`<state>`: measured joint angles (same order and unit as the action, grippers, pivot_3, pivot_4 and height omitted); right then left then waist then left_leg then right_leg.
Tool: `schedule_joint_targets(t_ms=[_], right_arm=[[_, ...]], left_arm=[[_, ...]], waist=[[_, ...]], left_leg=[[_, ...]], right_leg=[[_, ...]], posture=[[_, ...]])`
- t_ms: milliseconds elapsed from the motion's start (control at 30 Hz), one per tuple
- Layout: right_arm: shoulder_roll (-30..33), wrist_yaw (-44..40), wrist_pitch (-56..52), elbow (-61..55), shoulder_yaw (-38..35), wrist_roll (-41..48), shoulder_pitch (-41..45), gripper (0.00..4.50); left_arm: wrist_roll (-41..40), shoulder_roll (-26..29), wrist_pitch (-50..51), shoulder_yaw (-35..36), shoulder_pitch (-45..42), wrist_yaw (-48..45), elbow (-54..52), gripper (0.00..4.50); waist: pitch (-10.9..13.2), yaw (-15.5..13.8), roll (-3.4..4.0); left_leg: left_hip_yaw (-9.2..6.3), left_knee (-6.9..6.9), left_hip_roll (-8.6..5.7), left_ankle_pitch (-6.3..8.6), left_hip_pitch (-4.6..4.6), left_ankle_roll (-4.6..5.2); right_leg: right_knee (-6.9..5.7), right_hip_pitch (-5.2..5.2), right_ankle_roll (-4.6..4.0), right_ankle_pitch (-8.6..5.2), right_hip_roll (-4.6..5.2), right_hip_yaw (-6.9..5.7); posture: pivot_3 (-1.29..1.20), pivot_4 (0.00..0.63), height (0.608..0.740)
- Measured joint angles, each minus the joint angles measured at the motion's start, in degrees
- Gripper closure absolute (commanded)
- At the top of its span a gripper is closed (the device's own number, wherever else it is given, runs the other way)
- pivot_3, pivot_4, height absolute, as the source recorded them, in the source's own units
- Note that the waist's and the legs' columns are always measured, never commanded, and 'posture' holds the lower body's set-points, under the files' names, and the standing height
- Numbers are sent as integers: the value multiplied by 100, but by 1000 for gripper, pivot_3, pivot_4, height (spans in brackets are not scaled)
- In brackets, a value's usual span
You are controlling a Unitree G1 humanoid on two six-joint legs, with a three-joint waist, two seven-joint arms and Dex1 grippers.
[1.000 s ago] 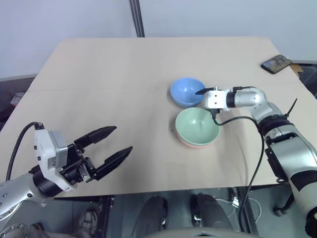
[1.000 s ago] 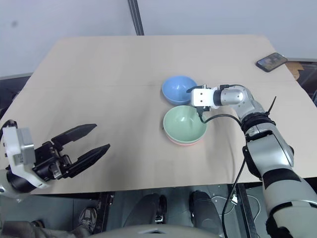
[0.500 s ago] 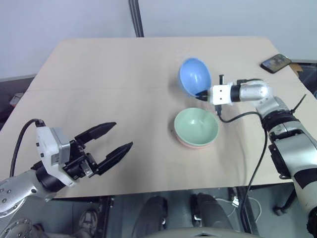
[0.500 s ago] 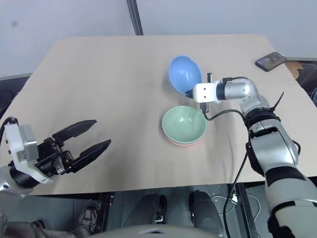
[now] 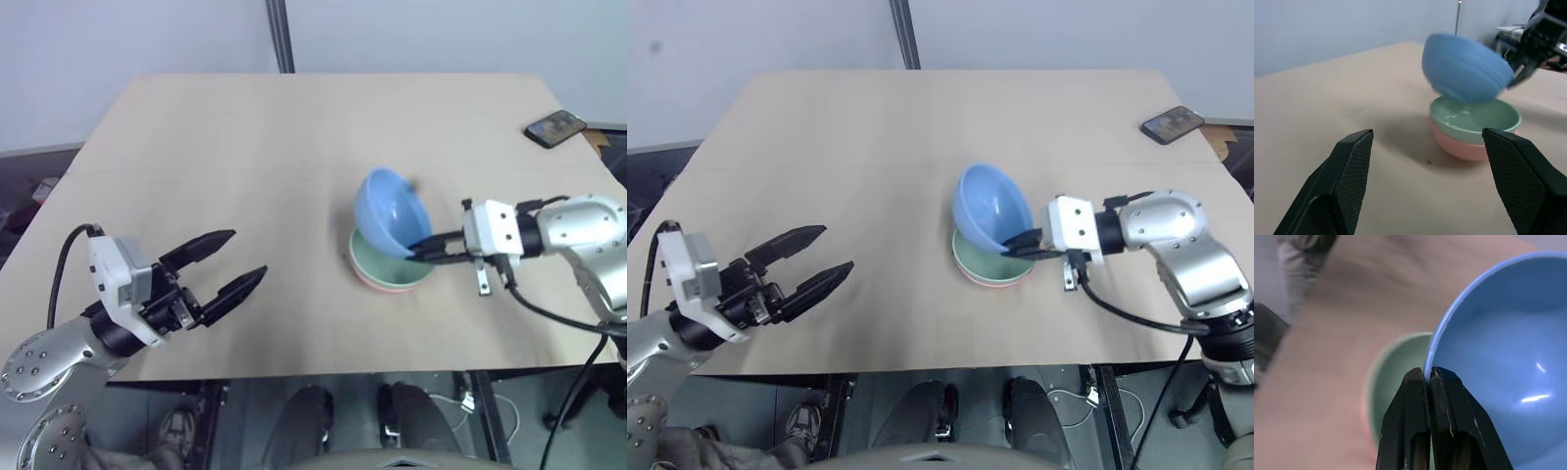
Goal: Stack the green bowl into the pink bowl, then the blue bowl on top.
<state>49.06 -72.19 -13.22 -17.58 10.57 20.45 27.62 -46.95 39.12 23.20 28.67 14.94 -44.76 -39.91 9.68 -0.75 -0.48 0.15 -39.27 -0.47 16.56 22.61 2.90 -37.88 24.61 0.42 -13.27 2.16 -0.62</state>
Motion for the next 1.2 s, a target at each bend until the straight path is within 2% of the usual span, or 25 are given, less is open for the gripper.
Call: schedule_joint_targets(t_ms=[100,200,233,300,400,500,567,600,633,833,1033,1200], right_arm=[[219,-16,-280,-204,-14,29,-195,3464],[330,39,-545,-397,-139,102,-219,1909],[327,95,-553,-401,-172,101,-219,1633],[231,361,-678,-406,-339,112,-200,607],[124,596,-953,-414,-586,336,-191,607],[-380,1202,-1441,-430,-1166,909,-203,607],[-480,1516,-1613,-384,-1434,1058,-298,607],[-481,1562,-1609,-336,-1496,1047,-390,540],[-484,1602,-1561,-191,-1530,1010,-506,38],[-460,1484,-956,740,-1692,696,-1267,15],[78,1194,-941,682,-2304,801,-1936,15],[270,943,-1020,590,-2406,915,-2229,15]], left_arm=[[9,9,0,2,-99,-1,97,701],[27,10,-1,-11,-175,-22,153,701],[38,10,-3,-16,-191,-28,164,701],[74,10,-5,-69,-218,-53,202,701],[77,9,-5,-153,-269,-58,238,701],[94,7,-5,-189,-312,-47,243,701],[96,-11,-3,-215,-308,-28,243,701],[79,-28,1,-224,-300,-5,243,187],[66,-61,7,-232,-292,19,240,0],[165,-202,7,-396,2,159,188,0],[408,-270,-69,-79,739,307,-88,0],[466,-106,-49,132,980,272,-113,0]], waist=[[0,-13,-1],[-1,-1,-1],[-1,-1,-2],[-1,-3,-1],[0,-6,-2],[-1,-7,-3],[-1,-16,-4],[-3,-18,-7],[-4,-17,-9],[-3,6,-6],[-2,-8,-4],[-2,-6,-4]], left_leg=[[-1,-8,-2,-2,3,5],[-1,-8,-1,-2,3,5],[-1,-8,0,-3,3,5],[-1,-7,1,-3,3,4],[-2,-8,1,-3,3,5],[-2,-8,1,-3,4,5],[-3,-8,0,-3,5,5],[-4,-8,0,-3,6,5],[-4,-8,-1,-2,6,6],[-1,-7,0,-2,7,7],[-2,-8,3,-2,4,8],[-2,-13,4,-4,-14,10]], right_leg=[[2,-3,0,0,1,-2],[3,-3,7,4,-3,-2],[3,-3,18,10,-5,-2],[2,-3,19,11,-9,-2],[3,-3,19,11,-9,-3],[3,-4,20,11,-9,-2],[3,-4,20,11,-9,-3],[5,-5,20,11,-9,-4],[6,-6,20,11,-8,-4],[5,-4,20,11,-12,-3],[4,-7,21,10,-16,-4],[3,-24,4,-1,-19,-4]], posture=[[0,150,740],[0,150,740],[0,150,740],[0,150,740],[0,150,740],[0,150,740],[0,150,740],[0,150,740],[0,150,740],[0,150,740],[0,150,740],[0,150,740]])
